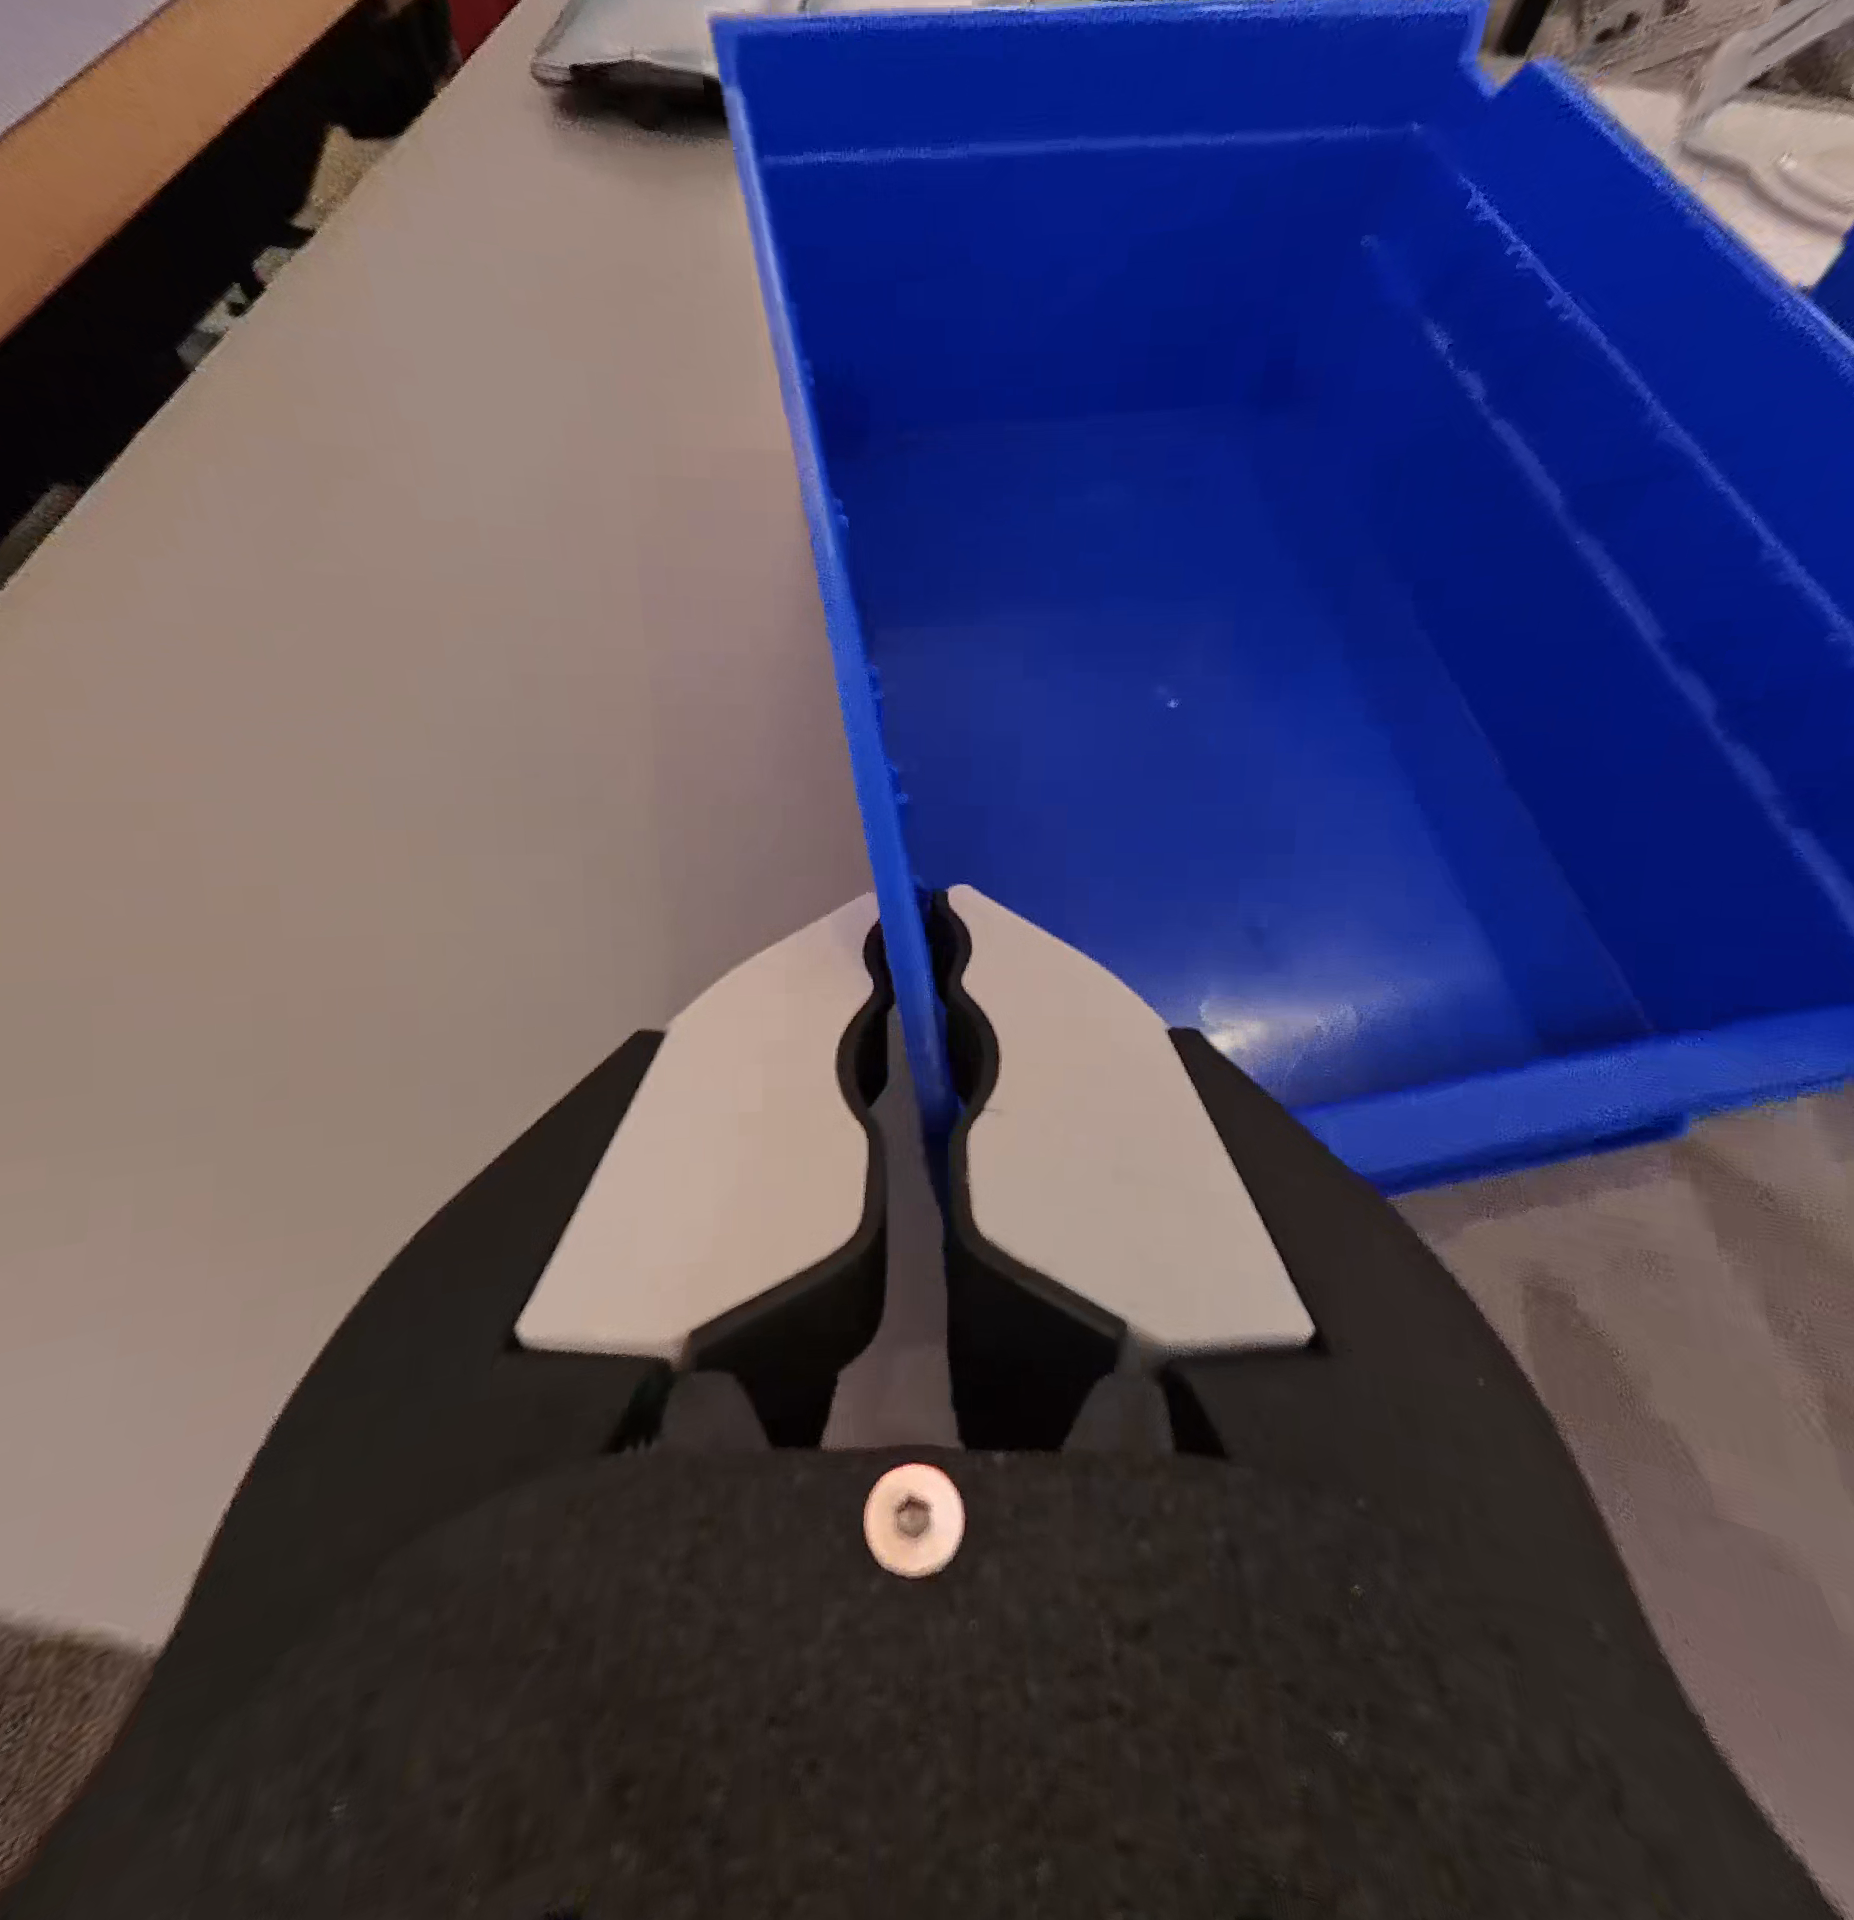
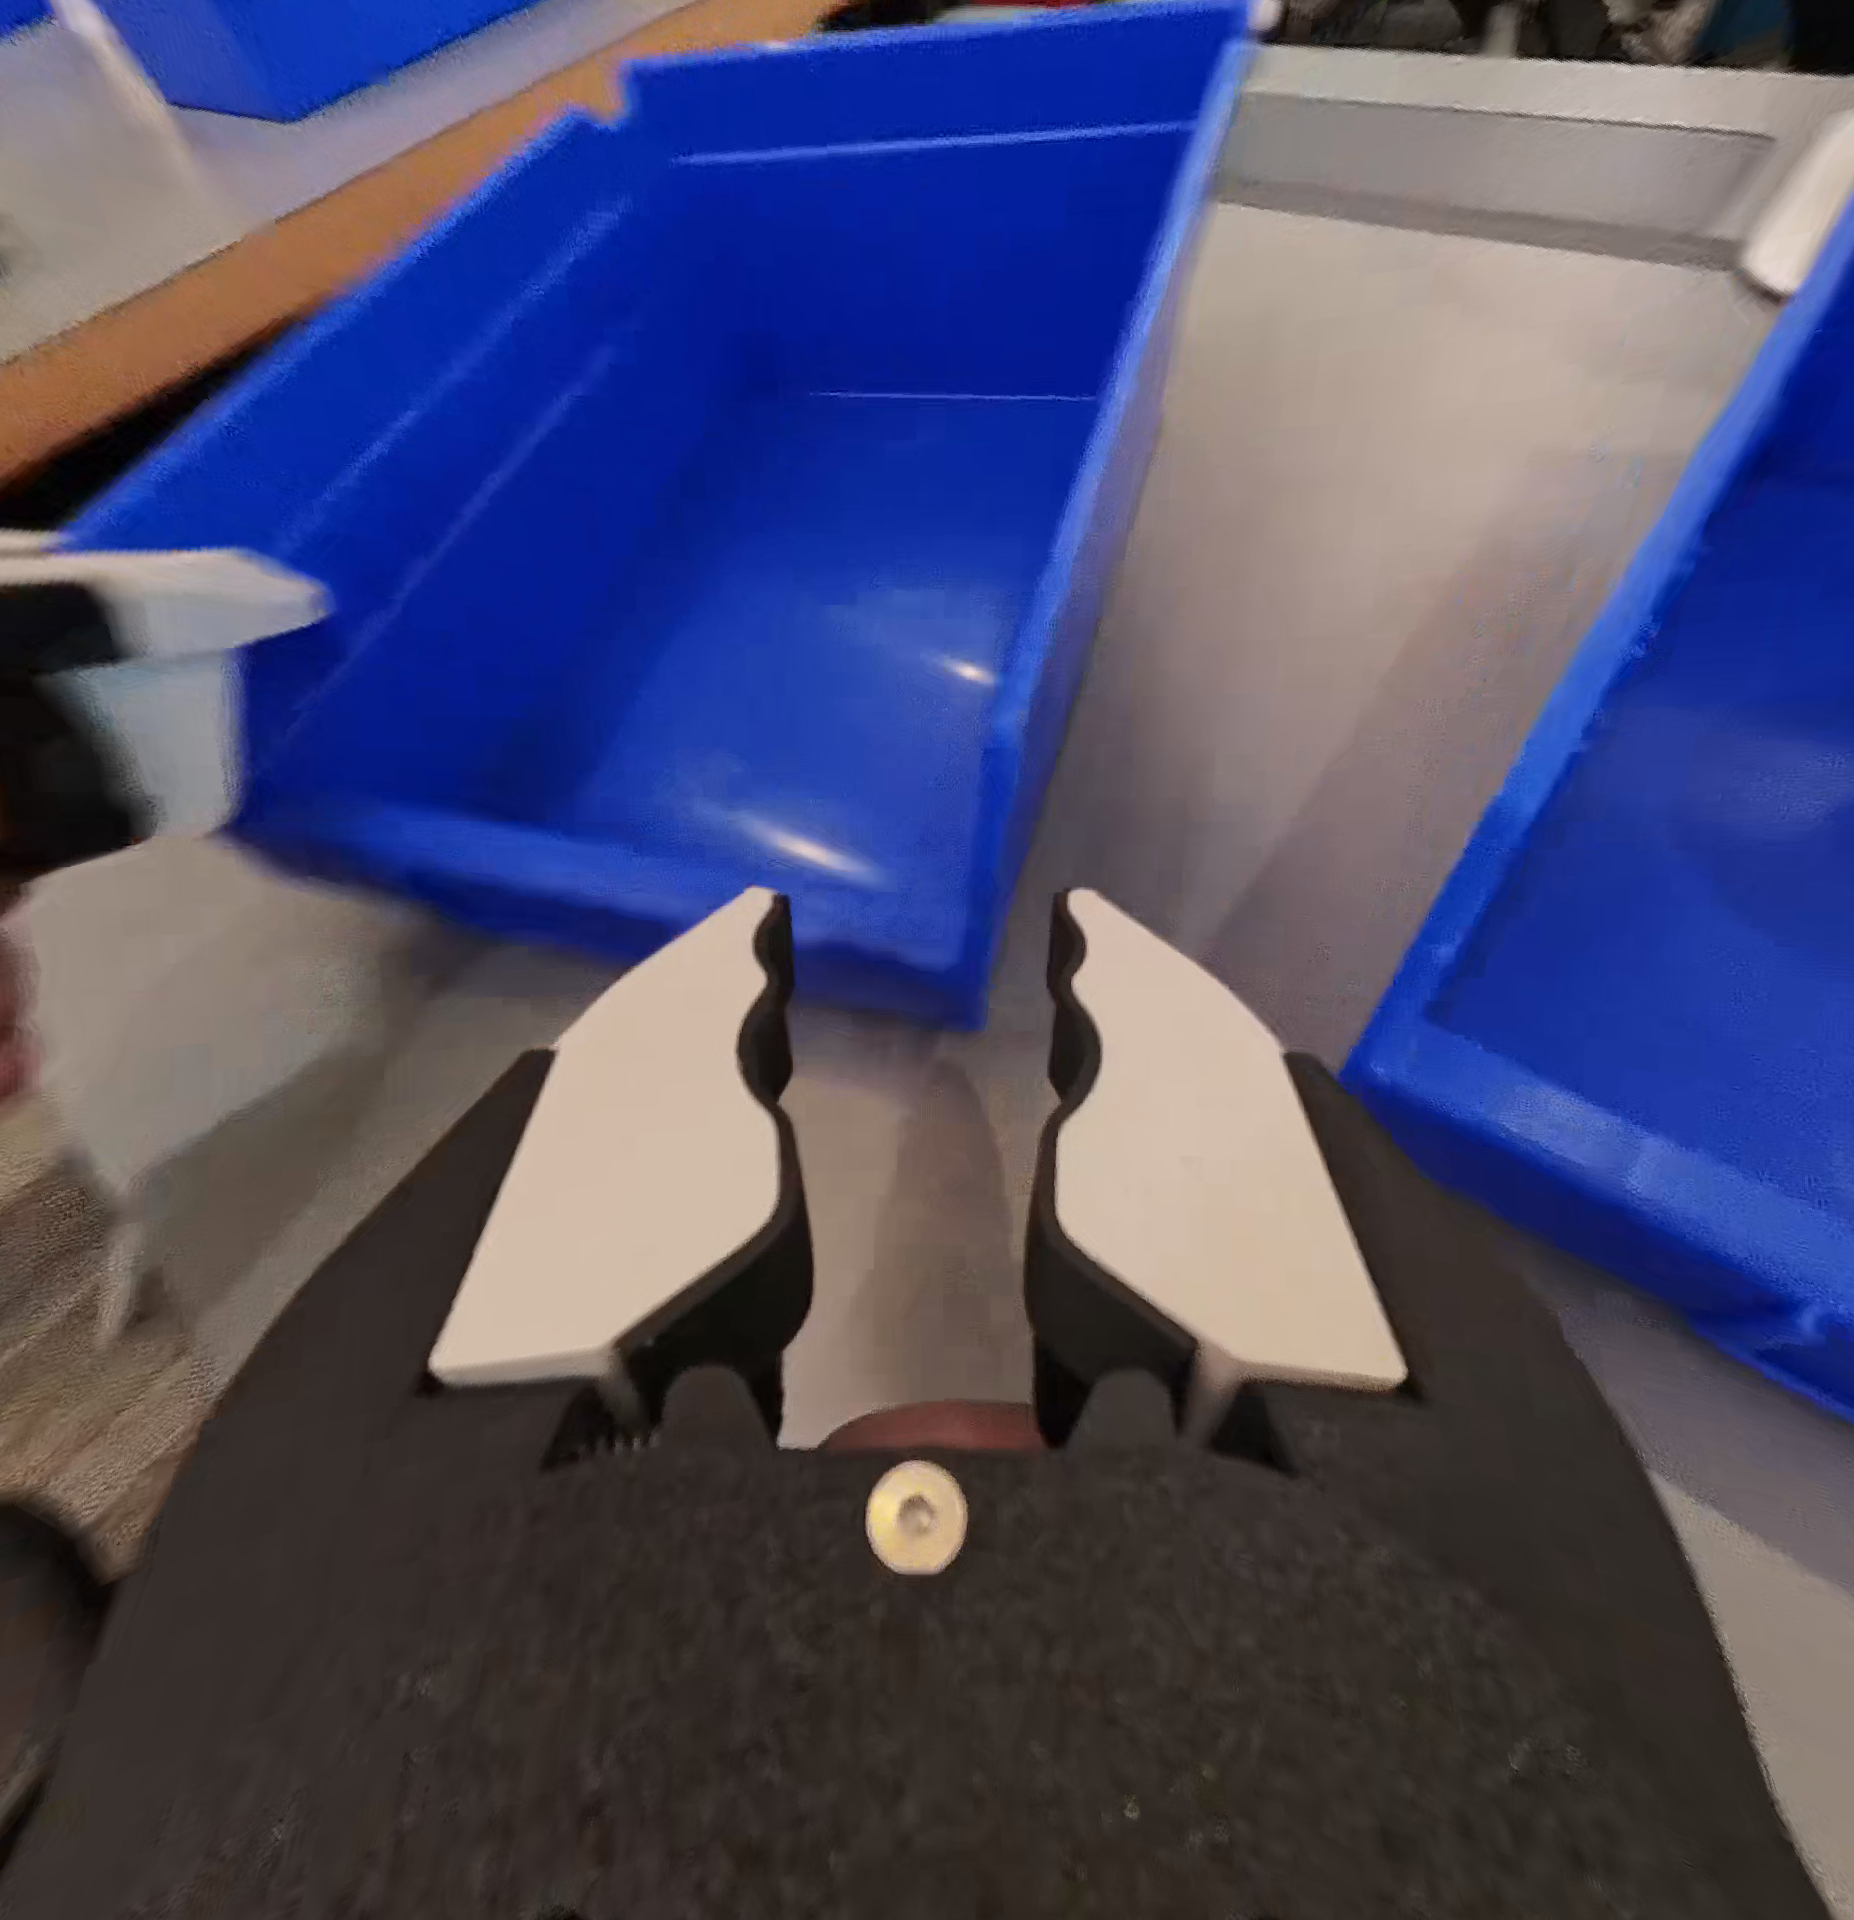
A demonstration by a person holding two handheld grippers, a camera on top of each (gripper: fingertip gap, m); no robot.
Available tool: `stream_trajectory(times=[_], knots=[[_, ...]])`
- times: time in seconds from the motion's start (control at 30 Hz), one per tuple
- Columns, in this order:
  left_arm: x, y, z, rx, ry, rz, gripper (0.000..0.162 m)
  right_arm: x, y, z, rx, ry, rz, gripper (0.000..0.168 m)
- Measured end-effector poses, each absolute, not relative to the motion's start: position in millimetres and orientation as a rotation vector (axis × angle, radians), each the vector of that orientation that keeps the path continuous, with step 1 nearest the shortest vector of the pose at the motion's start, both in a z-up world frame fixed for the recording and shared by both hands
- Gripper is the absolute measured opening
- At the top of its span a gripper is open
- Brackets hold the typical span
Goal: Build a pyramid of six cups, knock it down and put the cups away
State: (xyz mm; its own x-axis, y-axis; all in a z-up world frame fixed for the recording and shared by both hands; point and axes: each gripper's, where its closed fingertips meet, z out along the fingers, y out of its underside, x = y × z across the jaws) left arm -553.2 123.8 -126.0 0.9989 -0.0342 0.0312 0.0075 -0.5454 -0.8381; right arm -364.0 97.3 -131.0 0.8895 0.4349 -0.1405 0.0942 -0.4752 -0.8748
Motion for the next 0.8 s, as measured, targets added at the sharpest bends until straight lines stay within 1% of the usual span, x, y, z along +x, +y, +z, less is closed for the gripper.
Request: stream_trajectory(times=[0.03,0.07,0.1,0.17,0.23,0.37,0.53,0.6,0.67,0.73,0.8], knots=[[-555.4,111.7,-125.9,-2.146,0.007,-0.056,0.004,-358.2,104.9,-134.6,-2.059,-0.337,0.331,0.040],[-557.7,100.8,-125.8,-2.143,-0.009,-0.070,0.004,-353.5,110.7,-136.7,-2.059,-0.314,0.248,0.038],[-559.1,91.5,-125.6,-2.137,-0.018,-0.088,0.005,-359.4,110.5,-137.7,-2.048,-0.350,0.251,0.041],[-562.8,76.9,-125.0,-2.132,-0.037,-0.068,0.005,-377.3,100.7,-138.2,-2.052,-0.385,0.351,0.009],[-564.8,67.6,-122.1,-2.117,-0.035,-0.021,0.005,-376.6,95.3,-135.6,-2.058,-0.428,0.277,0.005],[-551.1,61.0,-92.9,-2.033,-0.027,-0.051,0.005,-359.8,88.7,-98.7,-1.946,-0.411,0.214,0.003],[-488.4,71.6,0.0,-1.796,0.086,-0.070,0.005,-290.0,81.3,-6.3,-1.702,-0.291,0.117,0.004],[-440.2,82.7,35.4,-1.722,0.169,-0.098,0.005,-239.0,77.8,28.6,-1.625,-0.221,0.045,0.004],[-380.1,93.5,57.7,-1.668,0.256,-0.123,0.005,-177.3,71.3,51.5,-1.576,-0.160,-0.052,0.003],[-308.2,99.5,61.7,-1.640,0.367,-0.138,0.005,-104.7,63.2,59.8,-1.560,-0.098,-0.141,0.003],[-230.5,100.6,52.7,-1.652,0.469,-0.184,0.007,-29.7,55.0,53.7,-1.596,-0.009,-0.166,0.002]])
